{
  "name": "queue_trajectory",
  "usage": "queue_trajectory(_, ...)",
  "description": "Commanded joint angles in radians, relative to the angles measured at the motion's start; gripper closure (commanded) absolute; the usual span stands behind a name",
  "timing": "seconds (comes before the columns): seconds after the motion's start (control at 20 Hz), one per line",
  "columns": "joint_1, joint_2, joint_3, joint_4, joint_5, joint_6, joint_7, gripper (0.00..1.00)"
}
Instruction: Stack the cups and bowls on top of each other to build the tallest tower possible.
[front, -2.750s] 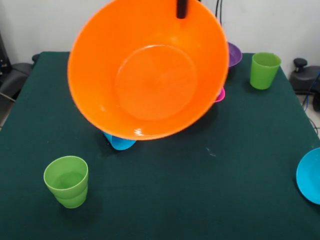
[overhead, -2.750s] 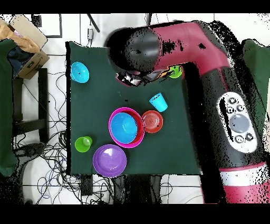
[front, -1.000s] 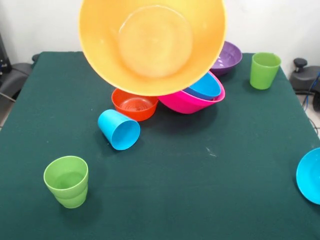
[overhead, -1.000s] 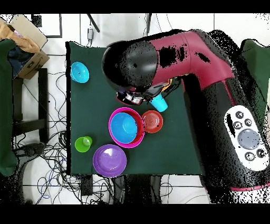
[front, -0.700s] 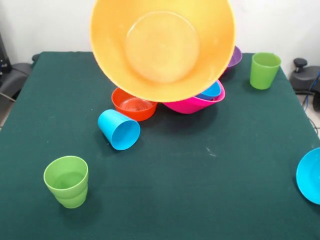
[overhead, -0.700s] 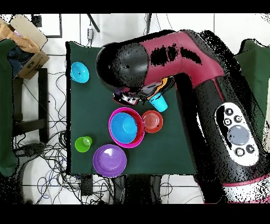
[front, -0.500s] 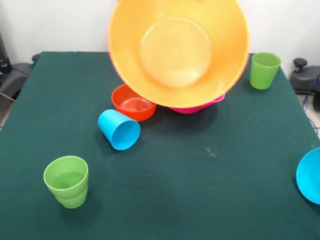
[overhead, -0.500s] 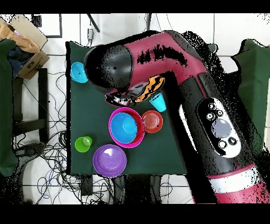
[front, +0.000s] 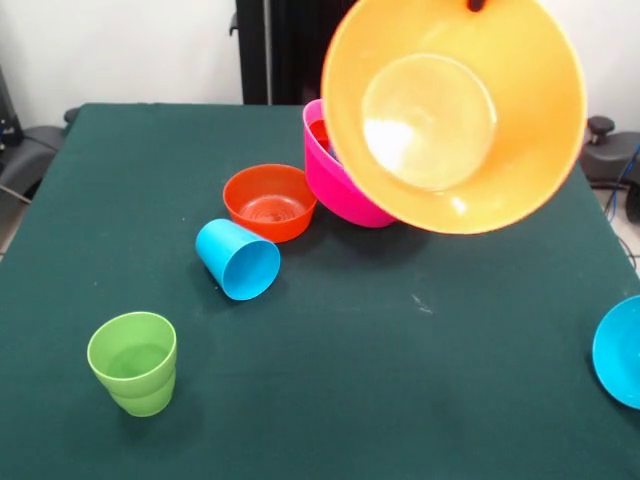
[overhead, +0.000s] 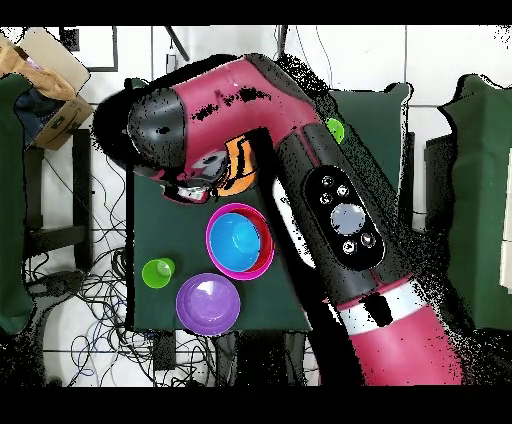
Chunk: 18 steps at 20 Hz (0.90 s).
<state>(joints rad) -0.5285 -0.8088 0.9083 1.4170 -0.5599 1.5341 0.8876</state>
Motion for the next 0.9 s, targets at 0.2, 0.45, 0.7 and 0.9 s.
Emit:
queue_trajectory(0.2,0.088,0.1,-0.11,-0.13,-0.141,0.168,-0.077,1.0)
queue_trajectory(0.45,0.122,0.123,-0.117,-0.205,-0.192,0.299,-0.158,1.0)
queue_trajectory(0.7,0.139,0.163,-0.121,-0.243,-0.233,0.31,-0.163,1.0)
queue_trajectory(0.9,0.171,0.212,-0.132,-0.302,-0.279,0.335,-0.152,1.0)
